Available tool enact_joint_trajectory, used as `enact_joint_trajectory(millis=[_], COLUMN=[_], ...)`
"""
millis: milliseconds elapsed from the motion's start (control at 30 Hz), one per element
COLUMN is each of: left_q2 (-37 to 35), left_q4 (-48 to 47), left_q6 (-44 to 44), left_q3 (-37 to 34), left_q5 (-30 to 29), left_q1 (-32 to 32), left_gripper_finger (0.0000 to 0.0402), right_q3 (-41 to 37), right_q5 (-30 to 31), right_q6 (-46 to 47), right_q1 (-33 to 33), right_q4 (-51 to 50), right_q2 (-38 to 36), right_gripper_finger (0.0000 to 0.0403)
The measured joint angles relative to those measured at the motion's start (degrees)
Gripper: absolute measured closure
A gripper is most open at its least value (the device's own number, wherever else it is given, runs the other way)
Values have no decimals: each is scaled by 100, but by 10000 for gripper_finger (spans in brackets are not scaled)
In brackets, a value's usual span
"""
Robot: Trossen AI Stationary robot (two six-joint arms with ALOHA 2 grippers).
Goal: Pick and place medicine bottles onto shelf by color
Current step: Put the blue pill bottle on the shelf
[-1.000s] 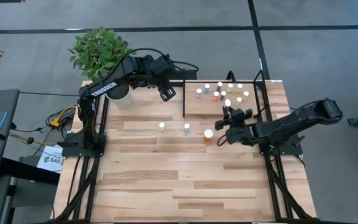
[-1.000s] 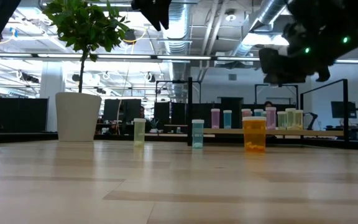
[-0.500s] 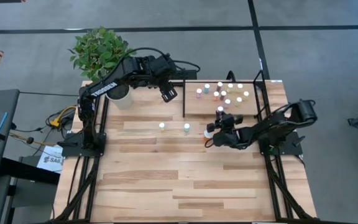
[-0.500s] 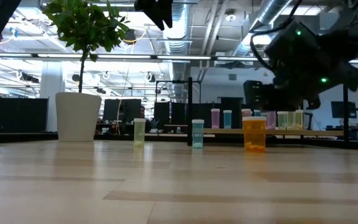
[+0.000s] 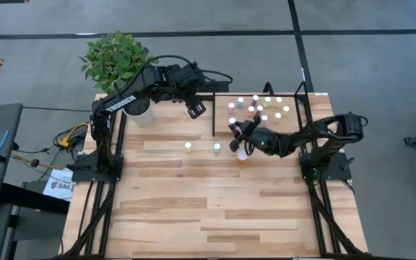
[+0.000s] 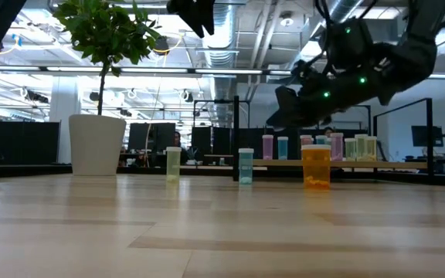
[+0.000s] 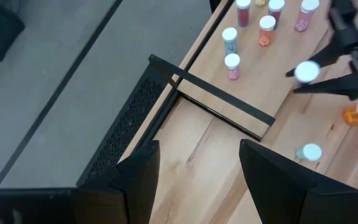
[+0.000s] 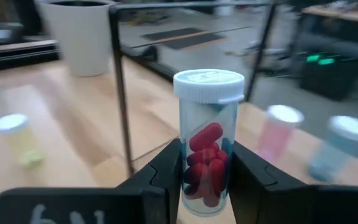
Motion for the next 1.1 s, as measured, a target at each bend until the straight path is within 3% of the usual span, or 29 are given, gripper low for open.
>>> enact_joint_trajectory(millis=[167, 367, 600, 1100], left_q2=[0, 0, 0, 1], left_q4=[-20, -23, -27, -47], left_q6=[-4, -9, -24, -136], left_q3=[0, 0, 0, 0], left_q5=[-2, -3, 7, 24], left_q1=[0, 0, 5, 72], left_gripper_finger=[192, 192, 192, 192], right_q3=[-159, -440, -365, -84], right_q5=[-1574, -2488, -2579, -2574], right_q6=[-66, -111, 371, 402], right_q1=[-583, -892, -925, -1159], right_q4=[538, 2550, 3840, 3664], right_q2=[69, 704, 1841, 2345], right_gripper_finger=[284, 288, 288, 289])
